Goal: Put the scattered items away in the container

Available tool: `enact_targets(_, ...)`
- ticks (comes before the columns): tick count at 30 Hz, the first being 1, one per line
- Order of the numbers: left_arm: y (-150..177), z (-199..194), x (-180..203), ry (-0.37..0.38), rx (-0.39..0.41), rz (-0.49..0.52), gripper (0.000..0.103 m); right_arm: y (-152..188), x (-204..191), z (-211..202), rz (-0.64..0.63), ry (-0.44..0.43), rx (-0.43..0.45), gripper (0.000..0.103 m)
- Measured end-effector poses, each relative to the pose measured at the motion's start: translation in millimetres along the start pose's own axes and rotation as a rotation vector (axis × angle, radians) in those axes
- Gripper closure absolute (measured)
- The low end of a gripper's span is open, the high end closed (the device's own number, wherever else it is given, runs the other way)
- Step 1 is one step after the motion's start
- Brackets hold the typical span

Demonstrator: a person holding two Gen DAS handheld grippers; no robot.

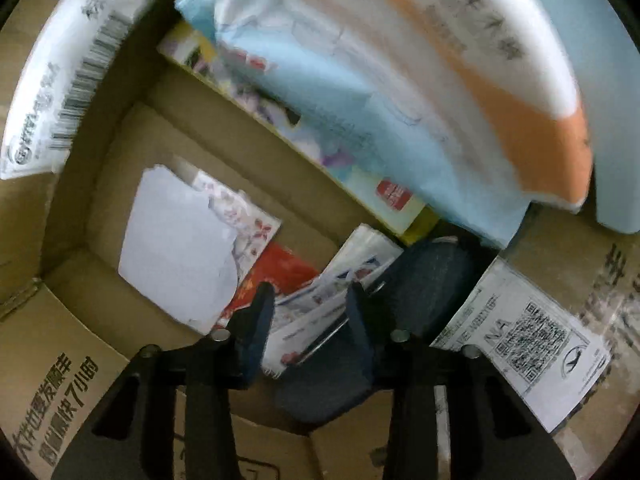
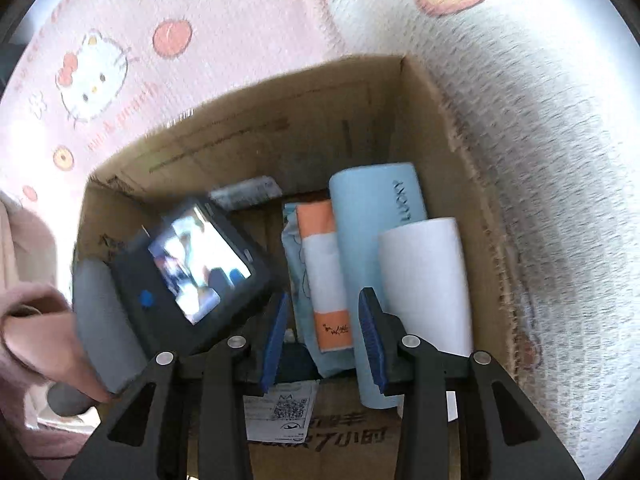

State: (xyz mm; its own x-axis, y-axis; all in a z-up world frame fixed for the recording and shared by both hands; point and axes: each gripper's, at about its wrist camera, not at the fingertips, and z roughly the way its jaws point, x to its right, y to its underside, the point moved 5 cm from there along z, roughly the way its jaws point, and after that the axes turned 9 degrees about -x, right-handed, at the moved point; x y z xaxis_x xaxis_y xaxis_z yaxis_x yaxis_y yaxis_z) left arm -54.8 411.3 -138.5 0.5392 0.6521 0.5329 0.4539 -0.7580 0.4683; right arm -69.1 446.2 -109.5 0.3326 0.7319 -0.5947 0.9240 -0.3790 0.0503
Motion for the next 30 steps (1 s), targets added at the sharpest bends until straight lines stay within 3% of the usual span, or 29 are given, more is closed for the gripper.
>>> enact_targets(2,3,-3,0,-0.005,0.002,0.006,0.066,-2,0,-4,0.009,0.003,0.022,0.07)
enact_targets(5,6,-13,-8,0.062,0.015,-0.04,0.063,2,-2,-8,0.022,0.002,0.032,0.069)
enact_targets(7,11,-29,-16,0.063,0.076,-0.085,0.061,3,-3,-9,0.031,0.008,0.037,0.069)
enact_targets(9,23,-55,-25,0.057,0.175,-0.123,0.051,6,0,-13,0.05,-0.002,0.038,0.069)
enact_targets(13,57,-96,-37,0.12,0.323,-0.179,0.043,8,10,-36,0.06,-0.017,0.047,0.066)
enact_targets(15,76,-112,-40,0.104,0.383,-0.18,0.042,15,8,-44,0.056,0.0,0.055,0.057)
enact_targets(21,107,-146,-44,0.039,0.532,-0.199,0.042,24,-14,-42,0.032,0.004,0.05,0.053)
enact_targets(25,114,-150,-44,-0.03,0.573,-0.204,0.042,37,-31,-41,0.014,0.04,0.035,0.053)
enact_targets(30,133,-140,-53,-0.047,0.615,-0.185,0.042,48,-57,-39,-0.029,0.096,-0.004,0.05)
